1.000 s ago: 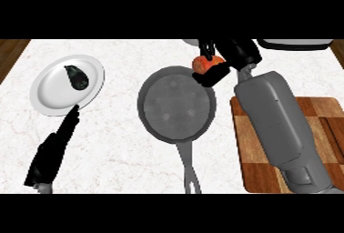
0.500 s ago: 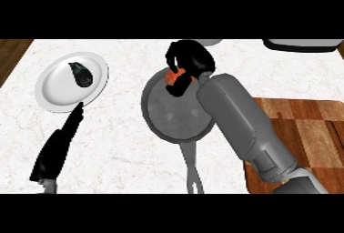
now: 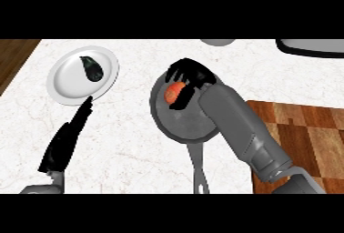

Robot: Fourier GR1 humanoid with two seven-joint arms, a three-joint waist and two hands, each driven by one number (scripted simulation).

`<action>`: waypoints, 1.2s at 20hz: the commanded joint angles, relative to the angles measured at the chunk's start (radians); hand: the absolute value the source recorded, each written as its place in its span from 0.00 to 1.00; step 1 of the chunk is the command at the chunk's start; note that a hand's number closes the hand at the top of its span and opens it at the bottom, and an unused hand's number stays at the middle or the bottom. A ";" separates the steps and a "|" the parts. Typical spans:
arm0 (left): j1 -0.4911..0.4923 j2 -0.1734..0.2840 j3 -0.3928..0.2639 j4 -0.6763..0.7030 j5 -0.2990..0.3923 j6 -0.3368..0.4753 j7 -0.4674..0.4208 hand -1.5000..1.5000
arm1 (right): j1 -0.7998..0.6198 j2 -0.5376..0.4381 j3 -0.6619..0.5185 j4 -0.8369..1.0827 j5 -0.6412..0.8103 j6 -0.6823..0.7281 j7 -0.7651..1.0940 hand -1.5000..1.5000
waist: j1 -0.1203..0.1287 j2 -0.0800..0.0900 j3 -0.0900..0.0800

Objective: Pick the squash from the cutting board and place it in the pan

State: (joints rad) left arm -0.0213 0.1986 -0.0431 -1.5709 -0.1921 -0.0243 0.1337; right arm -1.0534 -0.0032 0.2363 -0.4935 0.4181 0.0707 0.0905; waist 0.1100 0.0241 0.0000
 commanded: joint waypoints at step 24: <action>0.091 0.000 0.046 -0.058 0.013 0.011 -0.004 0.50 | 0.017 -0.270 -0.332 0.137 -0.476 -0.213 -0.409 0.00 | -0.082 -0.014 0.001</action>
State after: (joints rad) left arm 0.0461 0.1968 -0.0081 -1.6089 -0.1904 -0.0103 0.1373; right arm -1.0739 -0.1743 -0.0596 -0.3660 -0.0396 -0.2205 -0.2358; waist 0.0392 0.0135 0.0009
